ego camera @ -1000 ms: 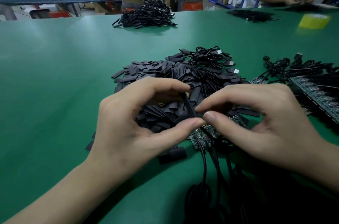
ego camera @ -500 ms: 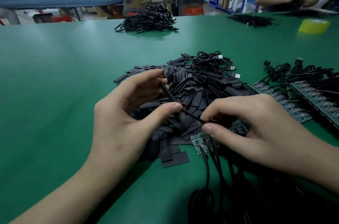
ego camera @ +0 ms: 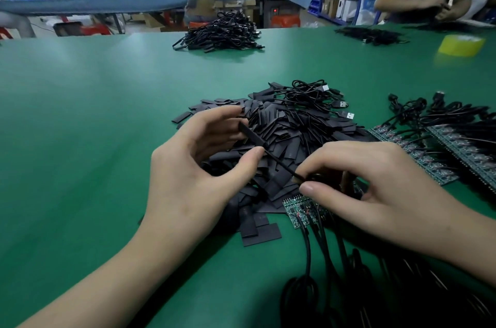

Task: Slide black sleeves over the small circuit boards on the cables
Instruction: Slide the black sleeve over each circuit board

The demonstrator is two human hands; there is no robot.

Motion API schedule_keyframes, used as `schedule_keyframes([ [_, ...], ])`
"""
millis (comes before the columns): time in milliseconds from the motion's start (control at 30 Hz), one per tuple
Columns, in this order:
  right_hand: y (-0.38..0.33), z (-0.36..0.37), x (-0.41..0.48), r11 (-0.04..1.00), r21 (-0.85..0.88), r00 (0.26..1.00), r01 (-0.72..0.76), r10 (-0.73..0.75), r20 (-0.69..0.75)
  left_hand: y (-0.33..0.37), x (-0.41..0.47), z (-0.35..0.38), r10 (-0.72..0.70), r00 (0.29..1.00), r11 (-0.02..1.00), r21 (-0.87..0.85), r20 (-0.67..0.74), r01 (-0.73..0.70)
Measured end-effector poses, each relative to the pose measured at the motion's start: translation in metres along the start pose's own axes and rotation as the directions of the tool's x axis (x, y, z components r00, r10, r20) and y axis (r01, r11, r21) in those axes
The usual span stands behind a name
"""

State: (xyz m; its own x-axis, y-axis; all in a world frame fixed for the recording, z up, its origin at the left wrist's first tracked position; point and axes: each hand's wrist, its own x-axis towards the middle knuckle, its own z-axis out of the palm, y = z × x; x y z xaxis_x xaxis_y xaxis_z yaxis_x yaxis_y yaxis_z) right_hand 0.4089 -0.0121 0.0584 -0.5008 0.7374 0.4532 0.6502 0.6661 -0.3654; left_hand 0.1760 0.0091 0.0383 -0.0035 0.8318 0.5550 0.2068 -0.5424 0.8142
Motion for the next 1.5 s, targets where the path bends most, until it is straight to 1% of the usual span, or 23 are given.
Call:
schedule_keyframes([
  [167, 0.001, 0.003, 0.001, 0.999, -0.035, 1.000, -0.003, 0.003, 0.011, 0.002, 0.003, 0.000, -0.039, 0.998, 0.999, -0.011, -0.057, 0.038],
  [300, 0.010, -0.004, 0.014, 0.996, -0.091, 1.000, -0.018, 0.016, -0.021, 0.000, 0.002, -0.002, -0.029, 0.998, 0.999, 0.015, -0.056, 0.030],
  [400, 0.038, -0.024, 0.043, 0.974, -0.200, 0.993, -0.108, 0.094, -0.077, -0.001, 0.001, -0.003, -0.028, 0.999, 0.996, 0.088, -0.044, 0.031],
  [467, 0.070, -0.035, 0.071, 0.938, -0.291, 0.981, -0.188, 0.164, -0.105, -0.002, 0.001, -0.004, -0.015, 1.000, 0.982, 0.187, -0.002, 0.015],
  [533, 0.105, -0.039, 0.102, 0.879, -0.406, 0.968, -0.251, 0.226, -0.109, -0.002, 0.001, -0.003, -0.003, 0.999, 0.961, 0.277, 0.047, -0.010],
  [633, 0.148, -0.035, 0.145, 0.794, -0.538, 0.953, -0.283, 0.296, -0.064, -0.002, 0.000, -0.003, 0.012, 0.995, 0.939, 0.342, 0.099, -0.045],
  [700, 0.162, -0.032, 0.168, 0.767, -0.578, 0.945, -0.279, 0.325, -0.025, -0.002, -0.001, -0.003, 0.030, 0.991, 0.923, 0.376, 0.132, -0.078],
  [767, 0.166, -0.028, 0.184, 0.782, -0.563, 0.941, -0.267, 0.339, 0.025, -0.003, -0.001, -0.003, 0.046, 0.987, 0.914, 0.392, 0.151, -0.103],
  [833, 0.159, -0.025, 0.190, 0.823, -0.509, 0.944, -0.251, 0.324, 0.058, -0.004, -0.001, -0.003, 0.057, 0.985, 0.909, 0.400, 0.164, -0.119],
  [933, 0.133, -0.022, 0.177, 0.897, -0.398, 0.973, -0.191, 0.225, 0.040, -0.006, -0.001, -0.003, 0.063, 0.978, 0.902, 0.408, 0.199, -0.141],
  [1000, 0.104, -0.023, 0.152, 0.943, -0.302, 0.987, -0.136, 0.157, 0.043, -0.006, -0.001, -0.003, 0.067, 0.976, 0.896, 0.417, 0.209, -0.151],
  [1067, 0.072, -0.025, 0.117, 0.973, -0.213, 0.987, -0.086, 0.113, 0.118, -0.006, -0.001, -0.002, 0.069, 0.976, 0.893, 0.424, 0.207, -0.152],
  [1167, 0.033, -0.028, 0.065, 0.992, -0.126, 0.952, -0.025, 0.062, 0.301, -0.005, -0.001, 0.000, 0.086, 0.976, 0.880, 0.444, 0.202, -0.170],
  [1233, 0.020, -0.026, 0.041, 0.990, -0.144, 0.922, -0.005, 0.060, 0.383, -0.003, -0.002, 0.000, 0.109, 0.969, 0.864, 0.460, 0.224, -0.203],
  [1267, 0.018, -0.024, 0.032, 0.984, -0.177, 0.915, 0.006, 0.065, 0.398, -0.001, -0.003, 0.000, 0.127, 0.961, 0.848, 0.475, 0.247, -0.234],
  [1333, 0.015, -0.019, 0.020, 0.970, -0.243, 0.917, 0.022, 0.077, 0.391, 0.003, -0.004, -0.001, 0.168, 0.934, 0.794, 0.519, 0.315, -0.318],
  [1400, 0.015, -0.014, 0.015, 0.964, -0.264, 0.925, 0.024, 0.078, 0.371, 0.006, -0.004, -0.001, 0.193, 0.903, 0.733, 0.556, 0.383, -0.392],
  [1500, 0.015, -0.008, 0.014, 0.982, -0.188, 0.945, -0.023, 0.083, 0.316, 0.010, -0.006, 0.000, 0.175, 0.878, 0.707, 0.564, 0.446, -0.427],
])
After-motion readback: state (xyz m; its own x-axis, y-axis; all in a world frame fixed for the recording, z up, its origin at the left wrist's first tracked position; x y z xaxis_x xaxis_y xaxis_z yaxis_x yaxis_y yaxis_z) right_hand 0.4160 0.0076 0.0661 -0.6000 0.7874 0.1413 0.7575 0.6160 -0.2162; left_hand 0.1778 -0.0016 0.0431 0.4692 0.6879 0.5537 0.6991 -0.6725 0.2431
